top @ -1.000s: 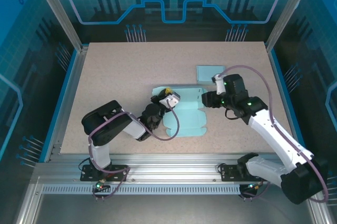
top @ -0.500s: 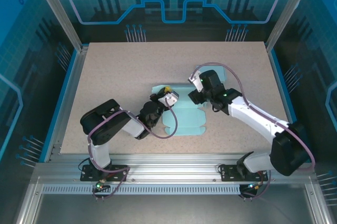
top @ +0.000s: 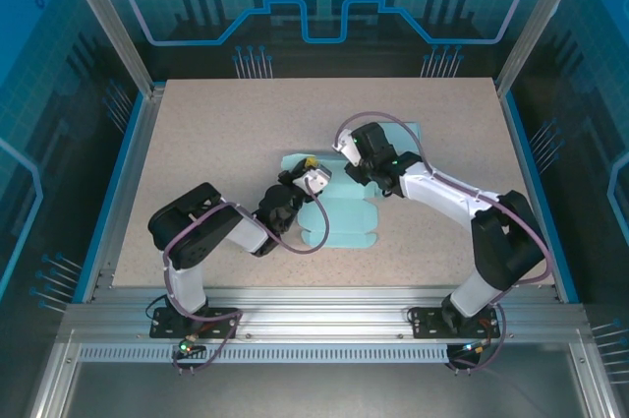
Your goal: Fold the paper box
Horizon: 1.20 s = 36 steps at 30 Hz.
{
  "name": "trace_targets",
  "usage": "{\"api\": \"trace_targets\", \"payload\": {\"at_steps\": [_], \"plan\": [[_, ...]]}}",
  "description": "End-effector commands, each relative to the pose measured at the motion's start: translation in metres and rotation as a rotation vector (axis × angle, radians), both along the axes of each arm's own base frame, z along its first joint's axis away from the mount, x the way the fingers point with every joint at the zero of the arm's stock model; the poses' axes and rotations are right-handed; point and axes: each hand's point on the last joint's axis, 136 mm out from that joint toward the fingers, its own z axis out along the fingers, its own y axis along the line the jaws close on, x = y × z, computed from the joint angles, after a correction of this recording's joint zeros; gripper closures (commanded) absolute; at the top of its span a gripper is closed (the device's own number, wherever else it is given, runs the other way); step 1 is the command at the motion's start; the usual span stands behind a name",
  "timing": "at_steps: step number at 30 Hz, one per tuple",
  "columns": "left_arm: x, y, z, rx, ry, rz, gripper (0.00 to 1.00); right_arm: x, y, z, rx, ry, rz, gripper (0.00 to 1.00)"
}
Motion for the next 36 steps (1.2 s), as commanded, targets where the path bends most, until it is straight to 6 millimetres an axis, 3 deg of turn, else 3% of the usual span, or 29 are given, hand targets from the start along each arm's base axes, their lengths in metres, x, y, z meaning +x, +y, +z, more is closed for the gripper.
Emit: {"api": "trace_targets", "payload": {"at_steps": [1,4,5,11,15,17,22,28,36], "plan": [[0.005,-0.004,0.009,-0.048,-0.017,-0.019,1.00,0.012,0.007,0.014,-0.019,-0.078,0.009,0.68],[0.006,-0.003,0.009,-0.050,-0.015,-0.020,1.00,0.015,0.009,0.018,-0.035,-0.125,0.009,0.79],[0.006,-0.002,0.010,-0.051,-0.016,-0.019,0.96,0.015,0.010,0.020,-0.048,-0.145,0.010,0.82],[-0.001,0.003,0.013,-0.019,0.027,-0.049,0.59,0.020,0.012,0.030,-0.118,-0.219,0.025,0.90],[-0.011,0.017,0.016,-0.017,0.210,-0.105,0.31,0.021,0.013,0.032,-0.154,-0.232,0.035,0.91],[-0.014,0.029,0.027,-0.036,0.305,-0.119,0.25,0.020,0.014,0.033,-0.165,-0.235,0.046,0.91],[-0.027,0.044,0.053,0.076,0.437,-0.180,0.19,0.017,0.021,0.037,-0.193,-0.245,0.086,0.91],[-0.011,0.062,0.071,0.259,0.428,-0.197,0.21,0.013,0.031,0.037,-0.222,-0.242,0.137,0.90],[-0.012,0.043,0.086,0.325,0.416,-0.375,0.32,0.008,0.044,0.038,-0.247,-0.236,0.189,0.89]]}}
